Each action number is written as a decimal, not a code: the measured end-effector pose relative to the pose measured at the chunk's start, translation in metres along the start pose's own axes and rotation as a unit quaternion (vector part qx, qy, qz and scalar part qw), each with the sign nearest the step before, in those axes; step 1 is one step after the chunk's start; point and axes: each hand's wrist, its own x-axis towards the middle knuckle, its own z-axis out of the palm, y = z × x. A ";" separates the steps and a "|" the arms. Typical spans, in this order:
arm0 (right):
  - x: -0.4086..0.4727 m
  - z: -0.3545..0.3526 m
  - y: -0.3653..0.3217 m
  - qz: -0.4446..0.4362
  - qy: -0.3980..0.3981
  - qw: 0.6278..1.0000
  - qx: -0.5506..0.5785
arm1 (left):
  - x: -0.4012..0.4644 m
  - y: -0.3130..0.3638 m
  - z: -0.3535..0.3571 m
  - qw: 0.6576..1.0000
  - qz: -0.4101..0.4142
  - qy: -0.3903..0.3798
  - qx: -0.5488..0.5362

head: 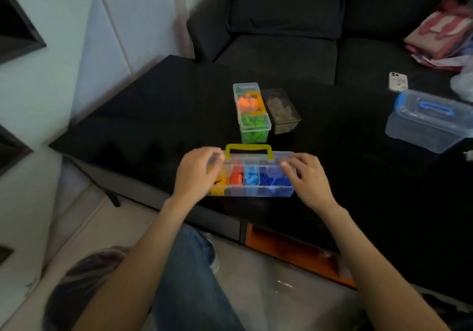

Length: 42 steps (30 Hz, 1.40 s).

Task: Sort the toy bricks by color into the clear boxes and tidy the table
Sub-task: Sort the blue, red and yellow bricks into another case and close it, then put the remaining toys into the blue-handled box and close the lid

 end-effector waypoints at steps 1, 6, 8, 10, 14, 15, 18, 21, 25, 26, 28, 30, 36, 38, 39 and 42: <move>-0.009 0.005 0.002 -0.030 -0.007 0.998 -0.046 | -0.009 0.002 0.006 0.998 0.036 -0.036 0.037; -0.032 0.023 0.001 -0.084 -0.048 0.983 -0.159 | -0.043 -0.007 0.037 0.979 0.068 -0.150 0.124; -0.034 0.028 0.000 -0.078 -0.046 0.979 -0.183 | -0.045 -0.013 0.042 0.977 0.074 -0.146 0.137; -0.033 0.030 -0.001 -0.088 -0.043 0.972 -0.213 | -0.045 -0.016 0.044 0.972 0.105 -0.133 0.160; -0.031 0.036 -0.001 -0.094 -0.026 0.966 -0.240 | -0.048 -0.022 0.051 0.977 0.113 -0.075 0.164; -0.030 0.037 -0.002 -0.093 -0.024 0.965 -0.245 | -0.048 -0.022 0.051 0.979 0.110 -0.067 0.156; -0.028 0.036 -0.003 -0.096 -0.011 0.965 -0.245 | -0.045 -0.023 0.050 0.983 0.109 -0.059 0.138; -0.025 0.032 0.005 -0.109 0.006 0.971 -0.211 | -0.036 -0.026 0.047 0.989 0.099 -0.073 0.082; -0.015 0.022 0.018 -0.089 -0.049 0.983 -0.150 | -0.013 -0.038 0.039 0.987 0.113 -0.084 0.079; -0.014 0.020 0.018 -0.078 -0.072 0.986 -0.130 | -0.008 -0.041 0.037 0.985 0.112 -0.077 0.105; -0.010 0.020 0.017 -0.067 -0.107 0.987 -0.096 | 0.001 -0.040 0.036 0.985 0.073 -0.067 0.141; -0.004 0.024 0.014 -0.069 -0.111 0.988 -0.086 | 0.007 -0.035 0.040 0.989 0.055 -0.042 0.129; 0.029 0.046 -0.004 -0.085 -0.151 0.985 -0.012 | 0.018 -0.006 0.069 0.992 0.076 -0.027 0.098; 0.042 0.049 -0.008 -0.081 -0.183 0.980 0.010 | 0.022 -0.009 0.074 0.989 0.070 -0.041 0.122; 0.045 0.046 -0.002 -0.070 -0.183 0.980 0.024 | 0.029 -0.007 0.079 0.988 0.070 -0.052 0.125; 0.045 0.030 0.008 -0.066 -0.153 0.986 0.029 | 0.042 -0.007 0.078 0.990 0.047 -0.041 0.127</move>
